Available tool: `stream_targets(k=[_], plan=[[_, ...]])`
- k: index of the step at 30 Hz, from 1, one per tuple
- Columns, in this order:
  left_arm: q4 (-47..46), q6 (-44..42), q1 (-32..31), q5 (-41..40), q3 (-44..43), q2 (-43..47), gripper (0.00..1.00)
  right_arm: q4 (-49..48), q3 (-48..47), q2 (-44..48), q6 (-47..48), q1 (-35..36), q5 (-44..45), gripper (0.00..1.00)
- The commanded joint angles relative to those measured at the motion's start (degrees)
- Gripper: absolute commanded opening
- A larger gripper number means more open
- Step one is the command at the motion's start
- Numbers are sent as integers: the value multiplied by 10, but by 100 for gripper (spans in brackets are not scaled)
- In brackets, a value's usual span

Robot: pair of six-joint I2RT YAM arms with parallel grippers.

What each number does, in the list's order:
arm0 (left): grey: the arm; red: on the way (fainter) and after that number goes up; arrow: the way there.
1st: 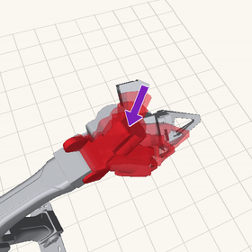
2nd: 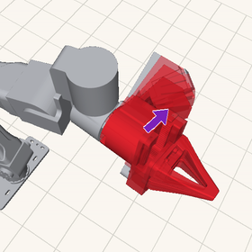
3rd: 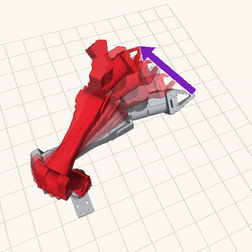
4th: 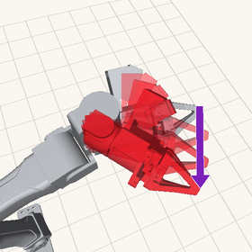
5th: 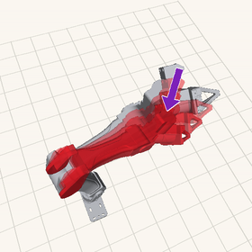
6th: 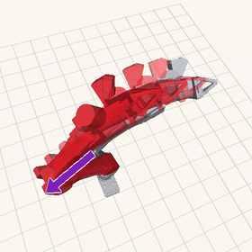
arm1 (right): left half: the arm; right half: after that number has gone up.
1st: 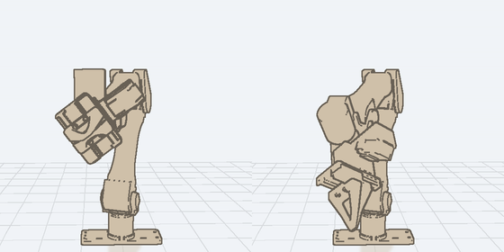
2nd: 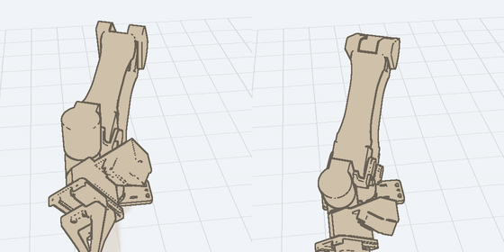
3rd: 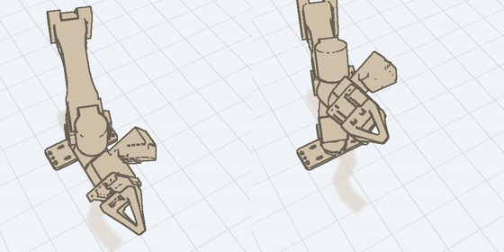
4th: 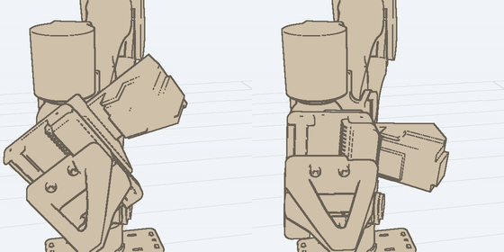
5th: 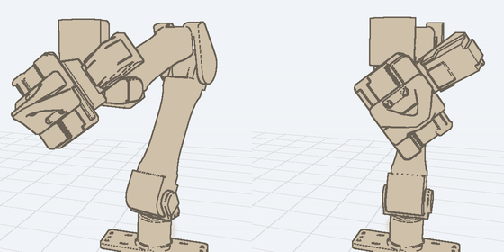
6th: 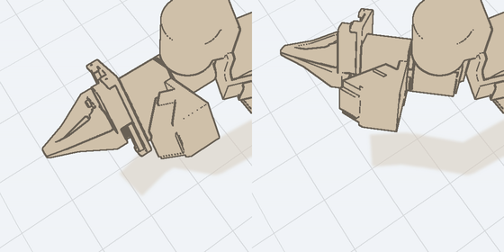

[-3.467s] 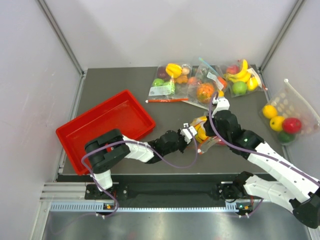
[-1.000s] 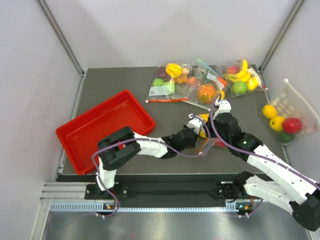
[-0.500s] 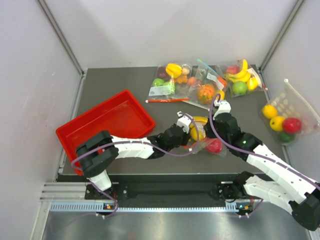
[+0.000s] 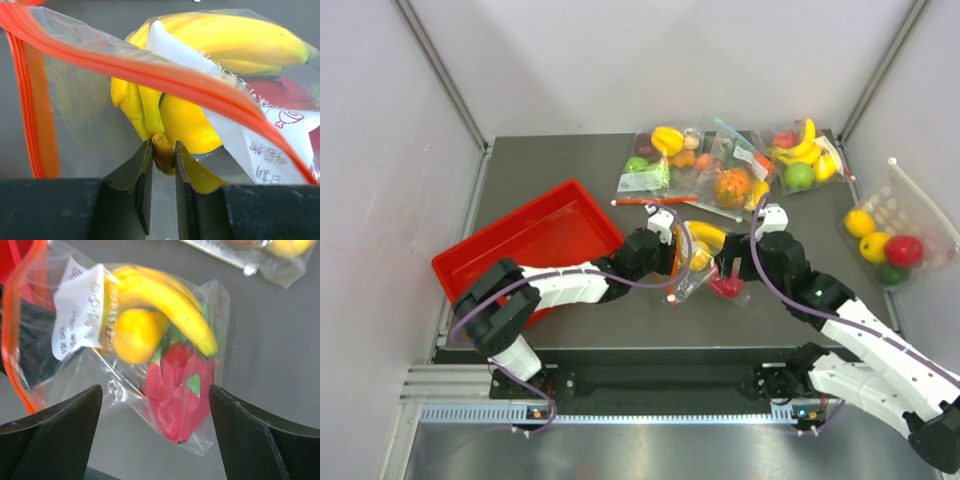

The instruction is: Open the zip-top bag and remove the fake food

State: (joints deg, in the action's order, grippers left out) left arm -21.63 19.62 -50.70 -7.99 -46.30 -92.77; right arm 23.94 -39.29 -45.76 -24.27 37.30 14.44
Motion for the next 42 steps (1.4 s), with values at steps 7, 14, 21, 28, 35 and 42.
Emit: stream_targets(k=[7, 14, 21, 28, 35, 42], plan=[[-13, -2, 25, 56, 12, 48, 0, -111, 56, -34, -23, -5, -78, 87], [-17, 12, 30, 102, 11, 51, 0, -150, 55, -111, 0, -6, -70, 45], [-3, 21, 52, 121, 13, 75, 0, -111, 47, -110, 15, -9, -20, 0], [-9, 56, 90, 215, 15, 103, 0, -69, 41, -95, 25, -20, 39, 0], [114, 32, 91, 302, -36, 104, 0, -47, 10, -106, 37, -42, 77, 0], [187, 18, 94, 307, -45, 144, 0, -41, -5, -110, 51, -71, 91, 0]])
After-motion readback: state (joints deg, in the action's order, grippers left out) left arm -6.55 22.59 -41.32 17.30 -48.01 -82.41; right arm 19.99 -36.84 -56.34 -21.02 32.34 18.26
